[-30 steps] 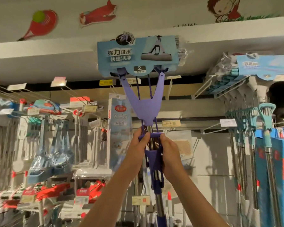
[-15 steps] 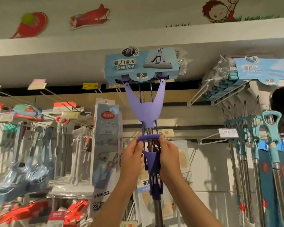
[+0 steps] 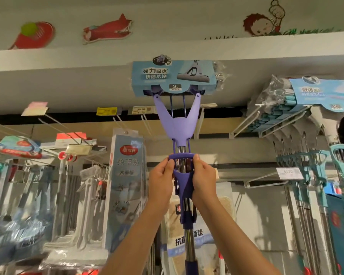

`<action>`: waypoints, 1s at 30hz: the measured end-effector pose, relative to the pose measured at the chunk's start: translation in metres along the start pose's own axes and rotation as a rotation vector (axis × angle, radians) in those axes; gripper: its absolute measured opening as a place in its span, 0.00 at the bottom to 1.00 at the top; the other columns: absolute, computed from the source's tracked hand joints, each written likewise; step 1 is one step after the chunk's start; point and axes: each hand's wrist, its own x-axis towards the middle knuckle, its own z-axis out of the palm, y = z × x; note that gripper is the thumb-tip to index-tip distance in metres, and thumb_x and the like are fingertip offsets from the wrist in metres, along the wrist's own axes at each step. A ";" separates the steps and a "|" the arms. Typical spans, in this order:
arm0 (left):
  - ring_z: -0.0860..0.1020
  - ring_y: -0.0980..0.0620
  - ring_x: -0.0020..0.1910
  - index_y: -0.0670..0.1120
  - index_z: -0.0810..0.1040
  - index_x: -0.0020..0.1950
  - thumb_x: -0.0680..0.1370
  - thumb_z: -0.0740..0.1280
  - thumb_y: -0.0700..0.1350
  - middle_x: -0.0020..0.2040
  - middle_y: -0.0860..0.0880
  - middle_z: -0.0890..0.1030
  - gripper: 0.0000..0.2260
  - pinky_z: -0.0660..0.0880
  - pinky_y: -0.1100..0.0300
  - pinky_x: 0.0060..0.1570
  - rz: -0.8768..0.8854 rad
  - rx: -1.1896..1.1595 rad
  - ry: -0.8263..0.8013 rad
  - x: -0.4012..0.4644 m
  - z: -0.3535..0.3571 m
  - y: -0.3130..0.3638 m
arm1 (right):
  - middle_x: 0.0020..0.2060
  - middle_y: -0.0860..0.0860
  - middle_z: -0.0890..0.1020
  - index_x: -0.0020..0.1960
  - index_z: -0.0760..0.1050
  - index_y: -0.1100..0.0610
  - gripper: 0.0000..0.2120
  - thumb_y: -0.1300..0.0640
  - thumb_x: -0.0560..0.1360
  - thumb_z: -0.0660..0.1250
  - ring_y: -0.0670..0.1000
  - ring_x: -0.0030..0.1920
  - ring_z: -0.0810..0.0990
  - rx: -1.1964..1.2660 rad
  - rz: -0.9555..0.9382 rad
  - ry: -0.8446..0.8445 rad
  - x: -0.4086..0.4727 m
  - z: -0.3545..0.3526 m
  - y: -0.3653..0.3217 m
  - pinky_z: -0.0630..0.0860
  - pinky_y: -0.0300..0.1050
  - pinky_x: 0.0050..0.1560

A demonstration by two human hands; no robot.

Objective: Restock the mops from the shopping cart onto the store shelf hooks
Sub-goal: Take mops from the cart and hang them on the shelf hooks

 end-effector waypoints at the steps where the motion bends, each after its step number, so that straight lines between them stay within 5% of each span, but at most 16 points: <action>1: 0.77 0.44 0.42 0.49 0.83 0.53 0.85 0.60 0.45 0.42 0.42 0.81 0.11 0.75 0.50 0.47 0.011 -0.008 -0.008 0.008 -0.002 -0.001 | 0.37 0.57 0.84 0.46 0.81 0.57 0.17 0.49 0.84 0.60 0.60 0.39 0.82 -0.001 -0.016 0.002 0.006 0.006 -0.001 0.81 0.57 0.44; 5: 0.75 0.43 0.41 0.48 0.83 0.50 0.85 0.60 0.46 0.44 0.33 0.78 0.12 0.74 0.50 0.46 0.025 -0.025 -0.030 0.037 -0.009 -0.007 | 0.37 0.54 0.83 0.48 0.80 0.57 0.15 0.50 0.84 0.59 0.54 0.37 0.81 -0.016 -0.036 0.018 0.025 0.024 0.001 0.80 0.51 0.41; 8: 0.74 0.44 0.41 0.46 0.82 0.50 0.85 0.60 0.44 0.41 0.40 0.77 0.12 0.73 0.51 0.46 0.011 -0.044 -0.048 0.055 -0.015 -0.012 | 0.39 0.54 0.82 0.50 0.80 0.57 0.15 0.50 0.84 0.58 0.53 0.39 0.80 -0.031 -0.061 0.044 0.035 0.036 0.007 0.79 0.46 0.39; 12: 0.73 0.48 0.39 0.50 0.83 0.51 0.85 0.60 0.44 0.38 0.47 0.77 0.12 0.74 0.56 0.43 0.032 -0.051 -0.079 0.069 -0.023 -0.020 | 0.40 0.52 0.82 0.47 0.80 0.55 0.14 0.50 0.84 0.59 0.54 0.41 0.80 -0.032 -0.080 0.080 0.043 0.049 0.018 0.80 0.52 0.45; 20: 0.74 0.59 0.32 0.52 0.82 0.50 0.84 0.60 0.47 0.38 0.49 0.79 0.11 0.73 0.68 0.33 0.048 -0.105 -0.125 0.076 -0.028 -0.043 | 0.41 0.54 0.84 0.49 0.80 0.54 0.13 0.51 0.84 0.59 0.57 0.43 0.83 -0.044 -0.086 0.114 0.046 0.052 0.052 0.82 0.54 0.44; 25: 0.79 0.61 0.41 0.53 0.82 0.53 0.84 0.60 0.45 0.41 0.58 0.83 0.11 0.75 0.70 0.44 0.029 -0.090 -0.092 0.074 -0.023 -0.068 | 0.39 0.52 0.84 0.48 0.82 0.51 0.14 0.53 0.84 0.59 0.52 0.39 0.82 -0.025 -0.082 0.117 0.047 0.041 0.070 0.79 0.46 0.37; 28: 0.82 0.54 0.52 0.49 0.82 0.60 0.84 0.62 0.46 0.52 0.51 0.85 0.11 0.77 0.60 0.55 0.001 -0.102 -0.070 0.078 -0.017 -0.076 | 0.38 0.51 0.84 0.49 0.82 0.52 0.13 0.53 0.84 0.59 0.52 0.39 0.81 -0.013 -0.067 0.103 0.053 0.036 0.071 0.79 0.45 0.37; 30: 0.82 0.53 0.47 0.51 0.83 0.55 0.83 0.62 0.46 0.48 0.49 0.85 0.10 0.77 0.61 0.50 0.016 -0.118 -0.058 0.080 -0.012 -0.073 | 0.37 0.51 0.84 0.49 0.82 0.52 0.14 0.52 0.84 0.59 0.53 0.39 0.81 -0.026 -0.074 0.088 0.059 0.034 0.068 0.80 0.49 0.40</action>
